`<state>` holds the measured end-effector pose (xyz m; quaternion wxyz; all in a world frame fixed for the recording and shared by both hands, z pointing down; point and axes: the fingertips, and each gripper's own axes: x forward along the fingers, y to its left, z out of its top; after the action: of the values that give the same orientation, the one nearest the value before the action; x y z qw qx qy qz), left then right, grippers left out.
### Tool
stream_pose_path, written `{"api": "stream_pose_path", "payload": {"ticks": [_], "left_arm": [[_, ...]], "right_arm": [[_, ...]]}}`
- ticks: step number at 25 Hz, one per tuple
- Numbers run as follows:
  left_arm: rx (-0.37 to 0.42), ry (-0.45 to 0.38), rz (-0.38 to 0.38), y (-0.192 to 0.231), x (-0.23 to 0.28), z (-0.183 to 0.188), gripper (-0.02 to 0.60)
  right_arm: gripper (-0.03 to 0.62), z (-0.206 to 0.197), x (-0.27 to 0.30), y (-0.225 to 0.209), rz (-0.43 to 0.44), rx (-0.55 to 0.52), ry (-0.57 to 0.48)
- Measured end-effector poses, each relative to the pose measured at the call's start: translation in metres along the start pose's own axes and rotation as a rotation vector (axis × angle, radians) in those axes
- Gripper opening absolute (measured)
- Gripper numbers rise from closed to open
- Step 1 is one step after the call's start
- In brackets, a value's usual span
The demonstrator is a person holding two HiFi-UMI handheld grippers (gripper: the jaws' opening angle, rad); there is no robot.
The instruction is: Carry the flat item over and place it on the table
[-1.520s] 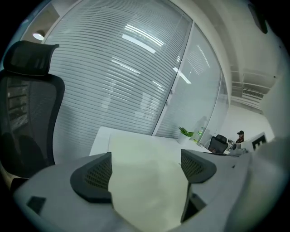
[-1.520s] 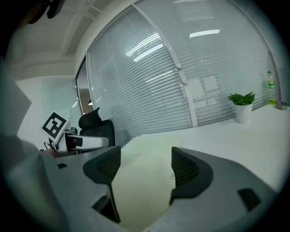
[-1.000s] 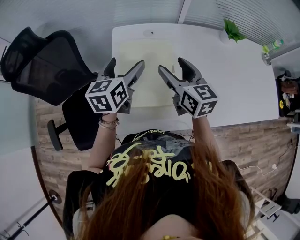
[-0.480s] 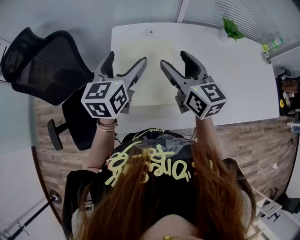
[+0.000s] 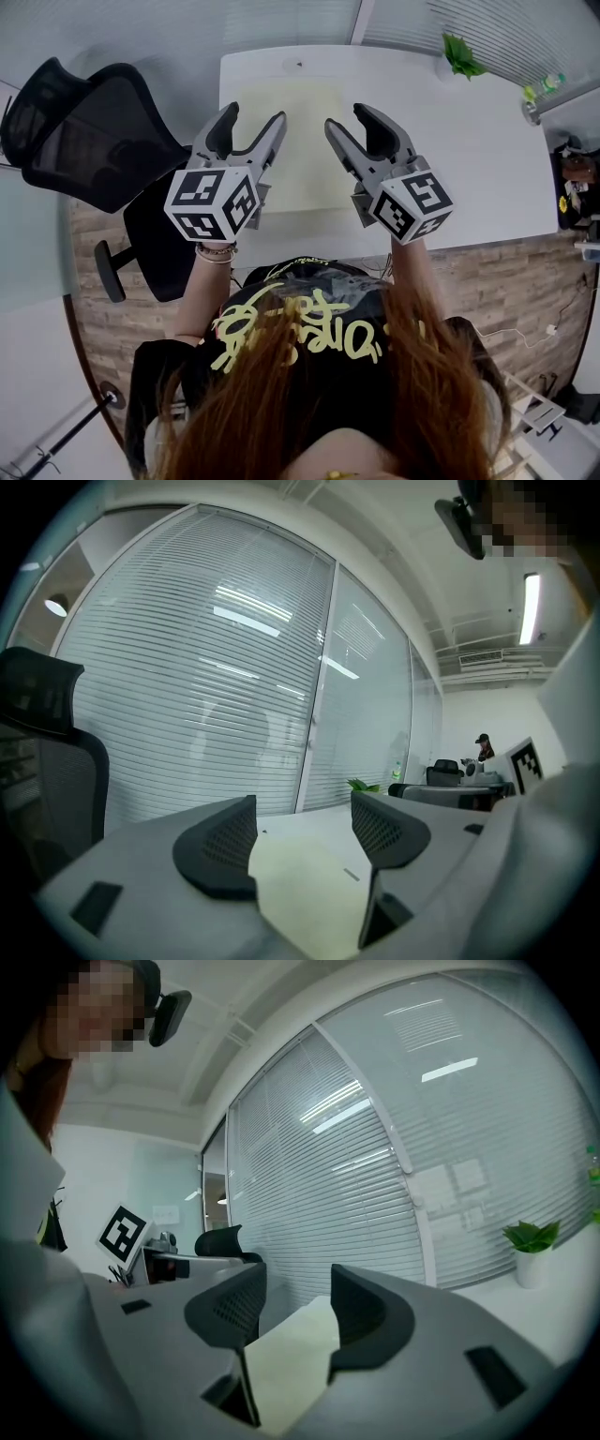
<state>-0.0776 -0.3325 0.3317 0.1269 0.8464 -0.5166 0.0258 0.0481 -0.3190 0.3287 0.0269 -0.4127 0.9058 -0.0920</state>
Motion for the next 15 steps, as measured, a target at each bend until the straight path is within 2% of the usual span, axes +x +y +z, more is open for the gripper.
{"api": "stream_pose_path", "payload": {"ticks": [1,3,10,15], "left_arm": [[0.001,-0.005,0.002,0.0,0.0,0.001,0.303],[0.011,-0.013,0.009,0.001,-0.002,0.001,0.26],[0.017,-0.04,0.027,0.001,-0.005,0.003,0.181],[0.024,-0.046,0.04,0.0,-0.009,0.004,0.104]], "right_arm": [[0.209,0.0,0.0,0.0,0.0,0.004,-0.004],[0.202,0.001,-0.001,0.0,0.004,0.005,-0.004],[0.15,0.006,-0.004,0.005,0.011,-0.008,-0.016],[0.112,0.011,-0.005,0.006,-0.015,-0.035,-0.039]]}}
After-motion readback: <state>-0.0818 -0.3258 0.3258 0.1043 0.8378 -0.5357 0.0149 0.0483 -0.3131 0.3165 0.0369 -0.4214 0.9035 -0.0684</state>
